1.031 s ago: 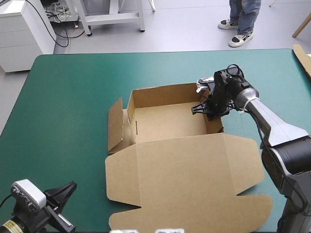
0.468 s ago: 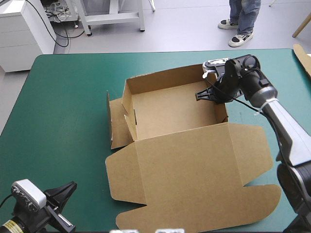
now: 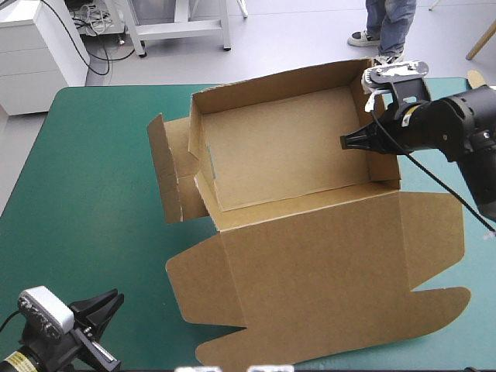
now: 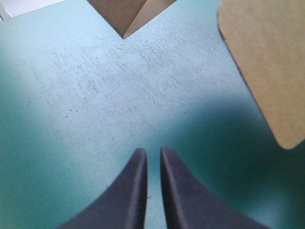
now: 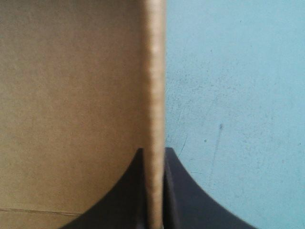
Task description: Fold the box
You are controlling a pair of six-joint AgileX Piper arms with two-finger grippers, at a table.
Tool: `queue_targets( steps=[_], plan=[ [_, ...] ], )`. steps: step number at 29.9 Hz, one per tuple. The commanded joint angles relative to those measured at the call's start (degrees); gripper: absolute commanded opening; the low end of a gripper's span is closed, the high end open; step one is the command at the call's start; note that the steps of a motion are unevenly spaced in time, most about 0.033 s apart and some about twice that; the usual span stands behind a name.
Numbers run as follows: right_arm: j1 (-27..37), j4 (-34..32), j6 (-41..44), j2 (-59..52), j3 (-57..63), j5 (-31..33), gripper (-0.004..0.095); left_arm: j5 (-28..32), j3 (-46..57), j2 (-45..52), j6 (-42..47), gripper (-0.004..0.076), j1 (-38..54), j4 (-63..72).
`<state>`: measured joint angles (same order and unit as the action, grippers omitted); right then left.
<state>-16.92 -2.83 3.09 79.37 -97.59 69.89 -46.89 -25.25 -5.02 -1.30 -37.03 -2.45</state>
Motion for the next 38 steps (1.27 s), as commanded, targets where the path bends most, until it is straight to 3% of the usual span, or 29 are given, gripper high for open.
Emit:
queue_targets(
  steps=[1,2,4,6,17,22,31,38],
  plan=[
    [0.1,0.1,-0.3,-3.9,-1.8,-2.9,-0.0021,4.3,-1.5,-0.9,0.2,0.0268,-0.3,0.6],
    [0.1,0.1,-0.3,-4.3,-1.8,-2.9,-0.0021,4.3,-1.5,-0.9,0.2,0.0361,-0.3,0.6],
    [0.1,0.1,-0.3,-4.8,-1.8,-2.9,-0.0021,4.3,-1.5,-0.9,0.2,0.0469,-0.3,0.5],
    [0.1,0.1,-0.3,-5.0,-1.8,-2.9,-0.0021,4.3,-1.5,-0.9,0.2,0.0509,-0.3,0.5],
    [0.1,0.1,-0.9,-5.0,-1.8,-2.9,-0.0021,4.9,-1.7,-0.9,1.3,0.0475,-0.3,-0.3],
    [0.1,0.9,-0.7,-5.0,-1.8,-2.9,-0.0021,5.0,-3.0,-3.1,9.6,0.0475,-0.3,-7.0],
    [0.1,0.7,-1.5,-5.0,-1.8,-2.9,-0.0021,2.1,-14.8,-18.5,11.4,0.0475,-0.3,-12.6],
    [0.1,0.7,-2.2,-5.0,-1.8,-2.9,-0.0022,-7.4,-25.0,-31.5,12.1,0.0475,-0.3,-17.7]
  ],
)
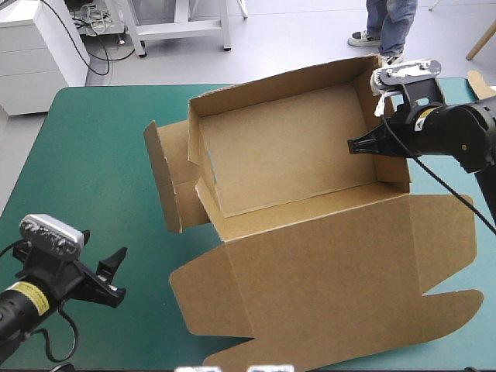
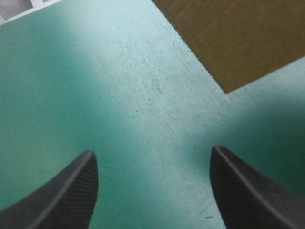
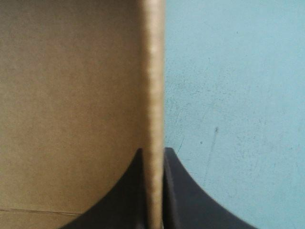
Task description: Fold the box
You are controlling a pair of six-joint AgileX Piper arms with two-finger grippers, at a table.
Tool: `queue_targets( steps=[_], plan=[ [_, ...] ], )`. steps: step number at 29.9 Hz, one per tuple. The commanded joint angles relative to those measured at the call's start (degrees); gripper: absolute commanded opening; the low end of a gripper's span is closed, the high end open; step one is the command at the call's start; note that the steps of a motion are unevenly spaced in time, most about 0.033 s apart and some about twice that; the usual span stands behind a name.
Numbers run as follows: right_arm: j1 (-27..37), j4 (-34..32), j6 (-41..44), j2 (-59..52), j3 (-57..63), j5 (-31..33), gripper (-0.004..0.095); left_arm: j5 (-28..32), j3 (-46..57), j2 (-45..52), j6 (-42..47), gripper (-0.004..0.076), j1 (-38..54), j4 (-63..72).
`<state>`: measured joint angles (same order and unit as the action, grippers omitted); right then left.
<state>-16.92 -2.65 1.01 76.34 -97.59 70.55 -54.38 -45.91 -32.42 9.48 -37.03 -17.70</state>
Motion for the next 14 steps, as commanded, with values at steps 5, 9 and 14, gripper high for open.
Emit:
queue_targets(
  steps=[5,9,14],
  plan=[
    [0.1,0.7,-0.4,-2.0,-1.8,-3.5,-0.0021,-0.7,-6.6,-9.2,3.4,0.0475,-0.2,-4.0],
    [0.1,0.8,-0.4,-2.0,-1.8,-3.5,-0.0022,-4.9,-7.9,-11.7,7.7,0.0475,-0.2,-7.4],
    [0.1,0.8,-0.4,-2.0,-1.8,-3.5,-0.0022,-6.4,-10.3,-12.1,9.1,0.0475,-0.2,-7.9]
  ],
)
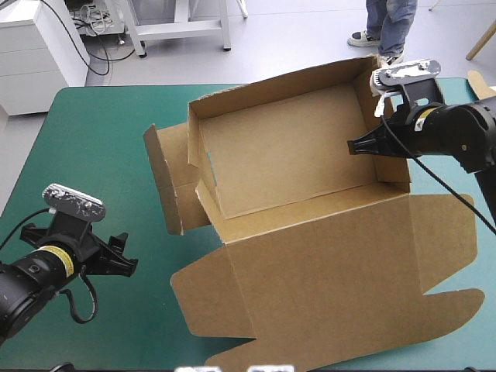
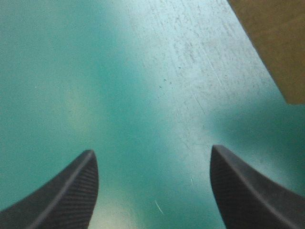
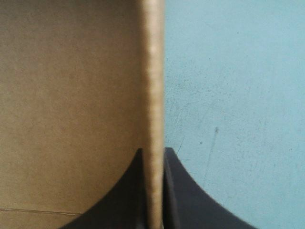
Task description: Fold the box
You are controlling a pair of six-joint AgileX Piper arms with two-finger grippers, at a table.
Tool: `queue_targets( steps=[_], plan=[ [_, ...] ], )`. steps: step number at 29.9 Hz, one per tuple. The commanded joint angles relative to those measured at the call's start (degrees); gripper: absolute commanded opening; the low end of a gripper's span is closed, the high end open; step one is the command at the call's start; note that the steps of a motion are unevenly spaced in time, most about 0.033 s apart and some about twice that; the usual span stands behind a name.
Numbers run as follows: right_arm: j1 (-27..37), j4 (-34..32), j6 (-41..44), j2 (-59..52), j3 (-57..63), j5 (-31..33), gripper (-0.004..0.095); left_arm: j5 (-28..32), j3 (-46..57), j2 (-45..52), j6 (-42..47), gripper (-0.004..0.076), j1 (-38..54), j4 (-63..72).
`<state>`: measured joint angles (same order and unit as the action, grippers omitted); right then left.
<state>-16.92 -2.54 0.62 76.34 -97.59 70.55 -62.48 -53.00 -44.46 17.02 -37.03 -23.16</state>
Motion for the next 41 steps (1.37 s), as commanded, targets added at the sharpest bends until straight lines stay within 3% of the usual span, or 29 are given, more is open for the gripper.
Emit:
queue_targets(
  steps=[1,14,18,21,25,29,34,41],
  plan=[
    [0.1,0.9,0.0,-2.0,-1.8,-3.5,-0.0021,1.8,-3.9,-0.2,1.5,0.0474,-0.2,-2.6],
    [0.1,3.0,-1.6,-2.0,-1.8,-3.5,-0.0022,1.7,-8.7,-11.4,0.7,0.0473,0.0,-5.0],
    [0.1,3.0,-2.5,-2.0,-1.8,-3.5,-0.0022,1.8,-9.4,-14.6,-0.9,0.0474,6.6,-2.4],
    [0.1,2.5,-2.8,-2.0,-1.8,-3.5,-0.0022,3.8,-9.8,-15.8,-8.0,0.0474,16.2,6.1],
    [0.1,2.5,-2.9,-2.0,-1.8,-3.5,-0.0022,8.8,-9.8,-17.4,-23.5,0.0474,31.7,24.5],
    [0.1,2.5,-2.9,-2.0,-1.8,-3.5,-0.0022,9.6,-9.6,-20.9,-39.1,0.0474,42.6,40.1],
    [0.1,2.5,-2.9,-1.7,-1.8,-4.0,-0.0022,9.6,-7.2,-27.9,-51.1,0.0474,49.1,55.5],
    [0.1,3.0,-2.3,-0.5,-1.8,-4.8,-0.0021,8.5,-1.8,-36.0,-71.1,0.0474,49.4,82.8]
  ],
)
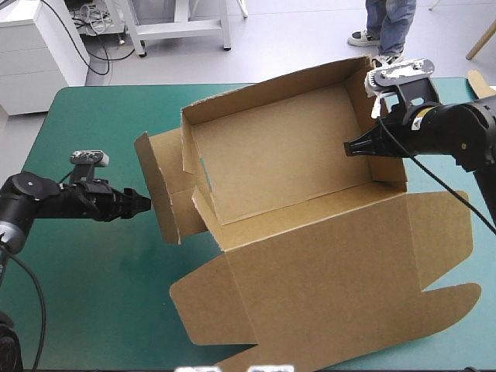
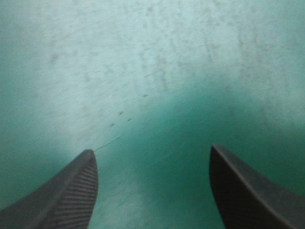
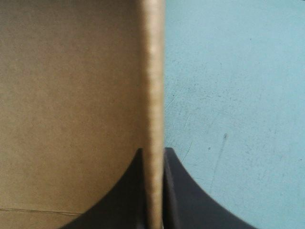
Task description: Fold the box
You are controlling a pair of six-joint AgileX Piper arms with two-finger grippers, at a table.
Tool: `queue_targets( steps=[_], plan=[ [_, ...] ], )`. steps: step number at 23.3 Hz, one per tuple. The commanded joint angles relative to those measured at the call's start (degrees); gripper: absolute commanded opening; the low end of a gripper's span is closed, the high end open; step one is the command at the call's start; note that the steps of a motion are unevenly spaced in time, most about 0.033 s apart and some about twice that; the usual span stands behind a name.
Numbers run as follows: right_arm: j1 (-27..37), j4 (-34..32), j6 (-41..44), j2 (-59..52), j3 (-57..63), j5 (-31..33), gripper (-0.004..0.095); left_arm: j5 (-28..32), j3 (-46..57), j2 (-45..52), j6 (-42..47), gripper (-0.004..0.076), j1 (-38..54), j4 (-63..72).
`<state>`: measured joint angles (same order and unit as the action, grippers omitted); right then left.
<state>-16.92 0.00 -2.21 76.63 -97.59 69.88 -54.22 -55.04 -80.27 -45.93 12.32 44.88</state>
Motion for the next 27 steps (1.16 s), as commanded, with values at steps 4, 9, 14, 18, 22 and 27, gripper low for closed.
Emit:
queue_targets(
  steps=[4,9,14,18,22,27],
  plan=[
    [0.1,0.5,0.6,0.7,-1.8,-4.7,-0.0022,-3.7,1.1,-1.4,-15.9,0.0474,0.1,24.8],
    [0.1,0.5,0.4,2.5,-1.8,-6.9,-0.0022,-7.1,1.1,-1.4,-20.6,0.0474,0.1,31.4],
    [0.1,0.0,0.4,3.1,-1.8,-7.2,-0.0021,-7.2,1.1,-1.4,-20.7,0.0474,0.1,37.9],
    [0.1,-0.3,0.4,4.2,-1.8,-7.9,-0.0021,-11.0,1.1,-1.4,-20.7,0.0474,0.1,38.0],
    [0.1,0.0,0.5,5.0,-1.8,-9.8,-0.0021,-16.5,1.1,-1.1,-20.7,0.0474,0.1,38.7],
    [0.1,0.0,0.5,6.5,-1.8,-10.2,-0.0021,-19.2,1.1,1.6,-21.0,0.0474,-0.1,41.0]
  ],
)
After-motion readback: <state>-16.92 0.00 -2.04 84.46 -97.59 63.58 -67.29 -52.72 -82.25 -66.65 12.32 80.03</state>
